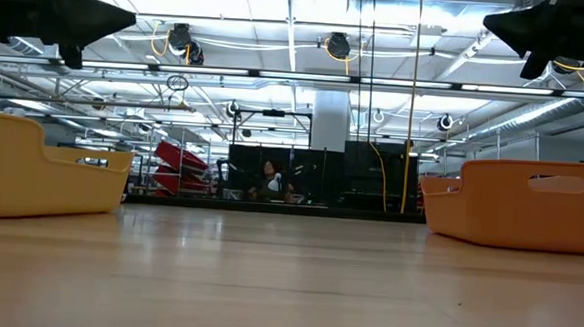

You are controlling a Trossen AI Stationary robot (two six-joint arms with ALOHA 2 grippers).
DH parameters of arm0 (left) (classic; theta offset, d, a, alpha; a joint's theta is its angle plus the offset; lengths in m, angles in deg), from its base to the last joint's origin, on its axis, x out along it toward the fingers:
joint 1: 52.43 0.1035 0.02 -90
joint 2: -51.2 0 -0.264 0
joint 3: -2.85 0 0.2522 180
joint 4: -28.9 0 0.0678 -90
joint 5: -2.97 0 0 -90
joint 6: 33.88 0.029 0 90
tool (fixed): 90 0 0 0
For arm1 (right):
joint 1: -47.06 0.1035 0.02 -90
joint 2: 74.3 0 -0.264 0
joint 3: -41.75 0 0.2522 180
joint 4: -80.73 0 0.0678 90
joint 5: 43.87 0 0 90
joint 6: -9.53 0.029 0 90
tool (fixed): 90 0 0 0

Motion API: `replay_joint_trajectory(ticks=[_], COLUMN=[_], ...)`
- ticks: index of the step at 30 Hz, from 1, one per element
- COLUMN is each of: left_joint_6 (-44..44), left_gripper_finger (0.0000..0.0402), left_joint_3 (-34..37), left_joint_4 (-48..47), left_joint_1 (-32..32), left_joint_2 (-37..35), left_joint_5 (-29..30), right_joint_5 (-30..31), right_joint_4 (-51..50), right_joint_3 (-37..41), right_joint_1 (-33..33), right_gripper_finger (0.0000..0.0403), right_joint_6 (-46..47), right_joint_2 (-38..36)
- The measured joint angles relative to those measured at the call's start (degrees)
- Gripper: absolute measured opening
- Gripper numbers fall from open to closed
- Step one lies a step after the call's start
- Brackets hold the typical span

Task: Sort batteries
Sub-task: Return to Home Position

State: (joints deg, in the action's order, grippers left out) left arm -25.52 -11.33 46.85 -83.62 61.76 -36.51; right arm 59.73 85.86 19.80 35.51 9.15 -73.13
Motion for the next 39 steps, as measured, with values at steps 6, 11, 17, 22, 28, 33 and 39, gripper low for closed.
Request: replay_joint_trajectory(ticks=[6, 11, 17, 22, 28, 33, 39], left_joint_6=[6.35, 8.62, 8.67, 17.79, 26.51, 26.51, 26.51], left_gripper_finger=[0.0006, 0.0006, 0.0006, 0.0006, 0.0006, 0.0006, 0.0006], left_joint_3=[0.04, 0.07, 0.07, 0.09, 0.11, 0.11, 0.11], left_joint_4=[-2.18, -3.87, -4.38, -5.1, -8.05, -8.54, -8.52], left_joint_1=[3.87, 5.48, 5.76, 5.76, 5.72, 5.72, 5.72], left_joint_2=[0.0, 0.07, 0.07, 0.07, 0.07, 0.07, 0.07], left_joint_5=[-10.59, -11.5, -11.46, -11.28, -11.22, -11.11, -11.06], right_joint_5=[0.01, 0.05, 0.05, 0.03, -0.04, -0.09, -0.15], right_joint_4=[0.04, -1.39, -2.04, -6.54, -10.44, -10.87, -10.65], right_joint_3=[0.0, 0.0, 0.0, 0.0, 0.0, 0.0, 0.0], right_joint_1=[0.0, 0.0, 0.0, 0.01, 0.02, 0.02, 0.02], right_gripper_finger=[0.0, 0.0, 0.0, 0.0, 0.0, 0.0, 0.0], right_joint_6=[-3.26, -2.02, -0.15, -3.06, -3.32, -3.32, -3.32], right_joint_2=[2.36, 5.12, 9.01, 10.32, 10.54, 10.52, 10.52])
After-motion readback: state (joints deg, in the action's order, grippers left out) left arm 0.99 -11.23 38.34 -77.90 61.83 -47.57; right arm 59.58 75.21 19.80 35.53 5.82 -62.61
